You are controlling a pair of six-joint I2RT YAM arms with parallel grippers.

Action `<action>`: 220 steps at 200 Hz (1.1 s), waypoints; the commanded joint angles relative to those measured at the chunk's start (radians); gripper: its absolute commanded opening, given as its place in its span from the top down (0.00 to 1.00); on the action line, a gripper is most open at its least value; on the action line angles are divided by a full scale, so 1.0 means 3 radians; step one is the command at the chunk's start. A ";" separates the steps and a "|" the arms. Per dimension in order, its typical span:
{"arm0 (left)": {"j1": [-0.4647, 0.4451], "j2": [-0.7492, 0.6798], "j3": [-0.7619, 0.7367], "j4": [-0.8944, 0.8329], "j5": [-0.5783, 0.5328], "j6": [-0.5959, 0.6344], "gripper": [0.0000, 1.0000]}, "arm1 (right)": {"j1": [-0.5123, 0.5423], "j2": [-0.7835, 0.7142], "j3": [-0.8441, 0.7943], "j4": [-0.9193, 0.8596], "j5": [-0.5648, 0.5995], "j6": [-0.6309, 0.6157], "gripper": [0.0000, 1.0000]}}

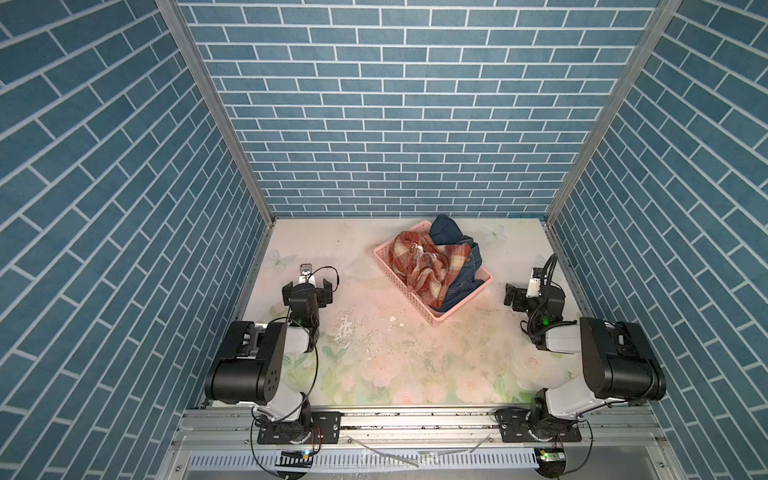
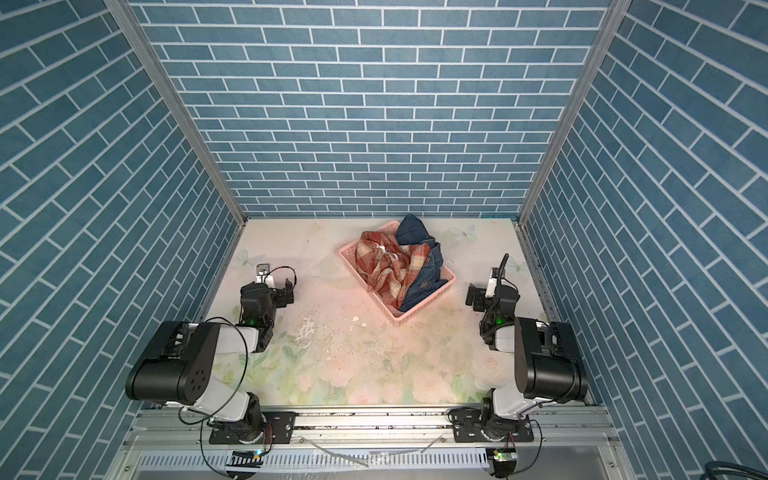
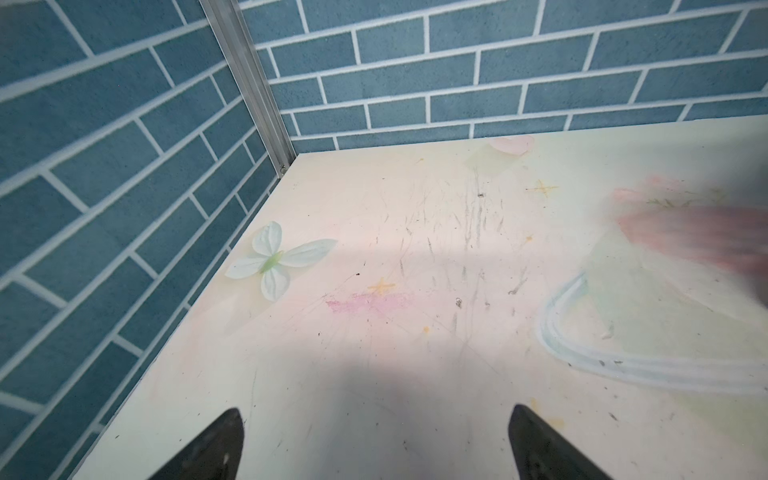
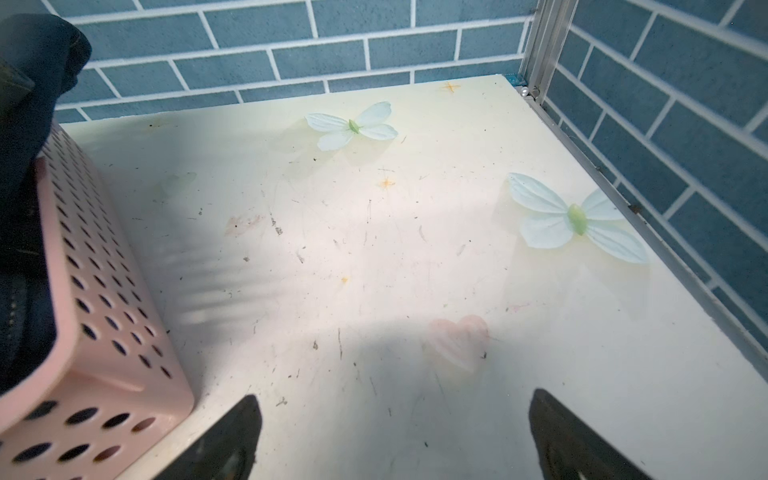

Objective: Fold and stack the skirts

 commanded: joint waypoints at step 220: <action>-0.0033 -0.0013 0.0002 0.0031 -0.0034 0.0022 0.00 | -0.0024 0.0016 0.0121 0.0022 -0.0035 -0.0102 0.01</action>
